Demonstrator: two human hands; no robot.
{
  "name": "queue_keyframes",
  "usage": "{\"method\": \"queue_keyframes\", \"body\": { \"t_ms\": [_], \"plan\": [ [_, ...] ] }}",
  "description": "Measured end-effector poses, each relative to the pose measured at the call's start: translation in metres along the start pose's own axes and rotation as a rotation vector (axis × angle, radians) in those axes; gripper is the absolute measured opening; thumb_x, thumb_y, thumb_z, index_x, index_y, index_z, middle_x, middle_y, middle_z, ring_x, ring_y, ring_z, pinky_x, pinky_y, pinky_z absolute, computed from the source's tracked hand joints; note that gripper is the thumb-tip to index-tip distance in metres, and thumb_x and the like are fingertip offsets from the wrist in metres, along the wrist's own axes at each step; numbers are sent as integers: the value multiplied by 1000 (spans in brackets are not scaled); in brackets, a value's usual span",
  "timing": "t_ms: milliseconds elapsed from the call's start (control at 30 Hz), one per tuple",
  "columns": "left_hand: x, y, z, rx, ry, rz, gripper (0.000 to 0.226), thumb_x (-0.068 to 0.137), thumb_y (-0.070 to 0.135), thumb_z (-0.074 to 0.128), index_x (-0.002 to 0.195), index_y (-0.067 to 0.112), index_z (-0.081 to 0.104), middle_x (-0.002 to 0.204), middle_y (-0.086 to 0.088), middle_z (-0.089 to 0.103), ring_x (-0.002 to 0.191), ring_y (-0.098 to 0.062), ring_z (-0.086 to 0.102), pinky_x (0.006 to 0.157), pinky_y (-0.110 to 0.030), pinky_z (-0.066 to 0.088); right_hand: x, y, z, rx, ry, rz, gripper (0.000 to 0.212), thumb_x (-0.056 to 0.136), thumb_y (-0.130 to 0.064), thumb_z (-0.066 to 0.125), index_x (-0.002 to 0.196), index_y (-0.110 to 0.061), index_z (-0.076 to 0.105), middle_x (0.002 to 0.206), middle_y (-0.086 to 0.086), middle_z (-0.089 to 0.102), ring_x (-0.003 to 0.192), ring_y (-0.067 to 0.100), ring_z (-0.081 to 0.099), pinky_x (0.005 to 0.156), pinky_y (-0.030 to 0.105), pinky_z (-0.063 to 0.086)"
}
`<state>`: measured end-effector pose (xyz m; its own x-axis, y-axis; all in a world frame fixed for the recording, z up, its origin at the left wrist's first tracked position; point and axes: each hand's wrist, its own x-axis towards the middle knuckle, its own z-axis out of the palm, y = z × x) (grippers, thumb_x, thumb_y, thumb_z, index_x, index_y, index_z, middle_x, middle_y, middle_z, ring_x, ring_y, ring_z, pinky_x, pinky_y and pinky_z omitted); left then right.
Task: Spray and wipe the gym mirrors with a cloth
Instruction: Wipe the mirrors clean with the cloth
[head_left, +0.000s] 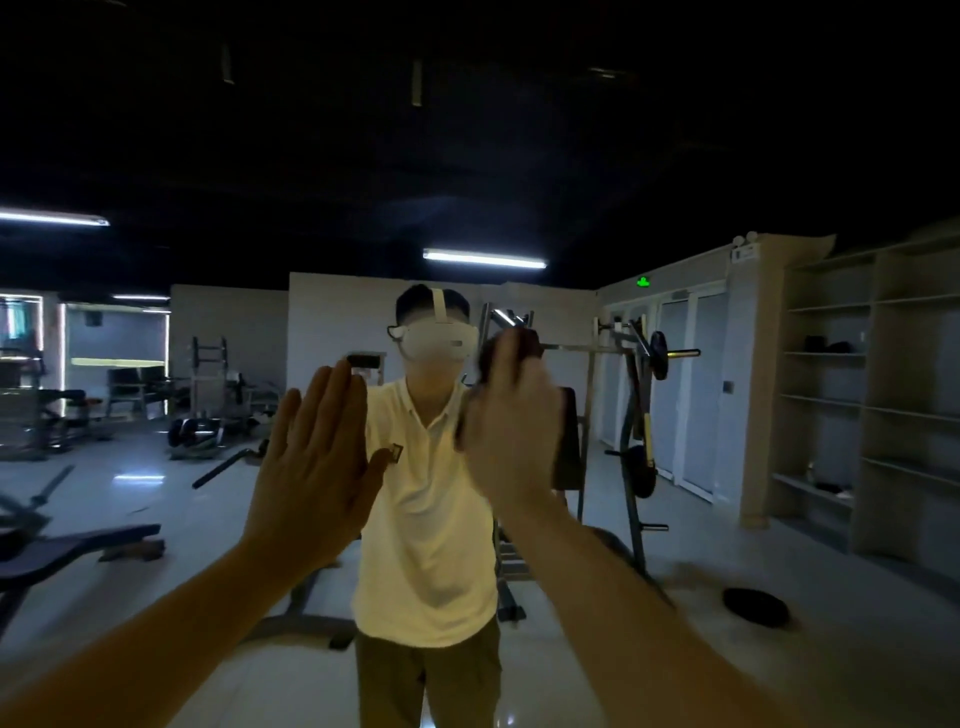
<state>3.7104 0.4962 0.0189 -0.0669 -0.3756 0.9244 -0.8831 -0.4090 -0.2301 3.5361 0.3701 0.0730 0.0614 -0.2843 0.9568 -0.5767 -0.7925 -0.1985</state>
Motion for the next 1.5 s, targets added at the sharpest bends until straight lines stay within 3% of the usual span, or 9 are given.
{"method": "queue_keyframes", "body": {
  "t_ms": [233, 333, 467, 600, 867, 1033, 1167, 1300, 1500],
  "plan": [
    [-8, -3, 5, 31, -64, -17, 80, 107, 53, 31, 165, 1, 14, 174, -20, 3, 162, -35, 4, 127, -62, 18, -34, 3, 21, -77, -52, -595, 65, 93, -28, 66, 149, -10, 37, 109, 12, 60, 97, 29, 60, 90, 44, 49],
    [-12, 0, 6, 11, -39, -36, 81, 107, 56, 28, 164, 0, 17, 174, -20, 6, 162, -36, 5, 128, -62, 16, -19, 69, -4, -134, -44, -449, 68, 89, -26, 67, 149, -9, 39, 107, 17, 62, 95, 33, 63, 86, 49, 52],
    [-22, 13, 14, 6, -26, -61, 89, 103, 62, 31, 165, 0, 13, 174, -21, 2, 162, -38, 3, 128, -62, 11, -1, 151, -38, -188, 32, 48, 60, 96, -26, 50, 151, -13, 32, 113, 23, 58, 95, 39, 62, 89, 54, 51],
    [-23, 17, 21, 12, -6, -68, 94, 102, 65, 32, 165, 0, 10, 174, -22, 0, 161, -41, 2, 128, -64, 11, 5, 134, -27, -125, 91, 269, 64, 99, -26, 48, 159, -14, 28, 131, 27, 50, 107, 42, 56, 97, 53, 47],
    [-23, 11, 32, -10, 97, -25, 89, 105, 62, 28, 162, -5, 19, 172, -27, 9, 159, -44, 10, 128, -64, 10, -75, -23, 41, 58, -50, -190, 58, 97, -30, 56, 151, -23, 35, 122, 15, 56, 111, 32, 56, 94, 51, 50],
    [-25, 5, 35, -14, 139, 20, 79, 105, 49, 36, 160, -6, 26, 170, -29, 16, 158, -47, 15, 127, -65, 13, -108, 39, 44, -79, -140, -503, 63, 95, -28, 61, 153, -22, 37, 125, 16, 52, 116, 37, 54, 96, 59, 47],
    [-26, 5, 37, 5, 148, 11, 80, 104, 50, 37, 160, -5, 26, 170, -28, 16, 158, -45, 15, 128, -63, 12, -94, 126, -8, -159, -58, -212, 76, 80, -22, 77, 146, -17, 41, 120, 25, 59, 105, 40, 57, 86, 57, 55],
    [-26, 6, 37, 15, 131, 3, 80, 104, 50, 37, 161, -5, 25, 170, -28, 14, 158, -46, 14, 127, -65, 14, -73, 152, -22, -99, 53, 319, 62, 94, -20, 52, 151, -22, 28, 117, 24, 52, 98, 41, 56, 87, 61, 52],
    [-26, 7, 34, 25, 72, -10, 81, 105, 50, 35, 163, -4, 20, 171, -28, 9, 159, -45, 8, 128, -63, 9, -94, 70, 8, 66, 67, 356, 64, 99, -29, 41, 157, -11, 23, 133, 24, 47, 111, 34, 53, 92, 49, 52]
  ]
}}
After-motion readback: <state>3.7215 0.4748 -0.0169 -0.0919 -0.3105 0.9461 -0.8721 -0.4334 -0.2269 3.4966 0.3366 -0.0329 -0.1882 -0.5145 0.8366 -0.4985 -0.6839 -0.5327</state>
